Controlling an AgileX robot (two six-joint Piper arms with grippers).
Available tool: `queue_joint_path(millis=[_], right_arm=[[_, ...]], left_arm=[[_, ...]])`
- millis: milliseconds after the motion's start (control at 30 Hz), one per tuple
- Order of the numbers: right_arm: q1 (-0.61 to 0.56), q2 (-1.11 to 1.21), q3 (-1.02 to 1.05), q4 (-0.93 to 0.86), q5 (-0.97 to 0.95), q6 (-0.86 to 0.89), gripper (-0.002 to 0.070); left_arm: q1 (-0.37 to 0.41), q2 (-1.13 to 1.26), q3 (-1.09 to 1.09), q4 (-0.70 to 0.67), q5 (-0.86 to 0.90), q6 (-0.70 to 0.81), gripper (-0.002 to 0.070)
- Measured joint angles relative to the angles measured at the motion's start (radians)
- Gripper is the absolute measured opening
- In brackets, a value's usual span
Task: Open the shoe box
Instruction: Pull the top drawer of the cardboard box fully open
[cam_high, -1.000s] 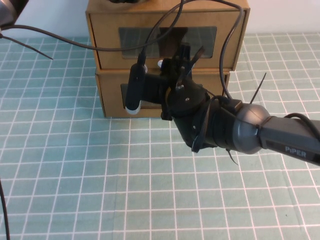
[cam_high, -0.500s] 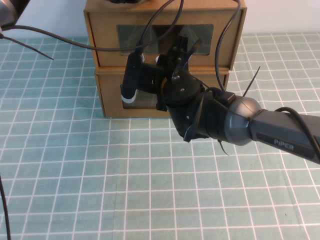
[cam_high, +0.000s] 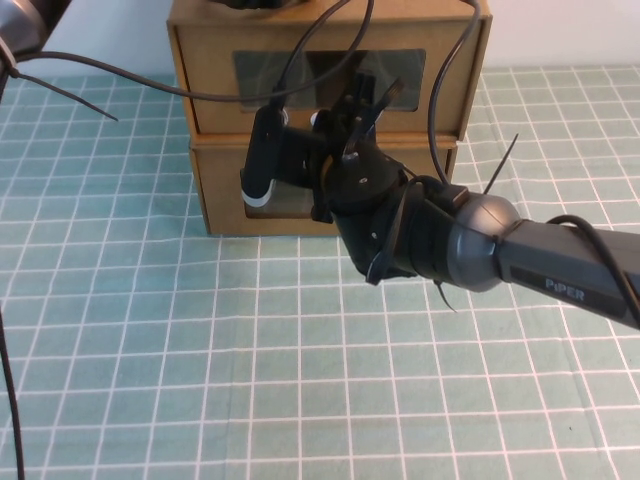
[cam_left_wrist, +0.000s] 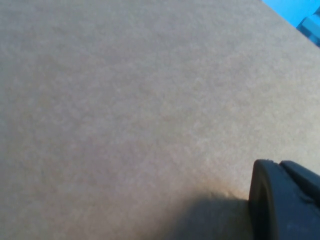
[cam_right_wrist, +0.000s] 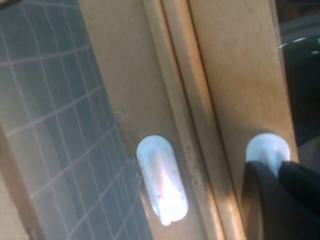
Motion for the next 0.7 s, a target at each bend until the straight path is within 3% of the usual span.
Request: queue_joint_path(millis=[367,700], right_arm=[[0.037,-0.06,0.094,-0.03,0.029,0.011,0.0013],[0.177,-0.211,0.321,-0.03,0.145,0.091,0.0013]], left_arm=[[-0.004,0.0,-0.006,0.019,0.025,-0.03,-0.0004],[-0.004,0.004,-0.006,0.03,0.038,-0.044,-0.0004]])
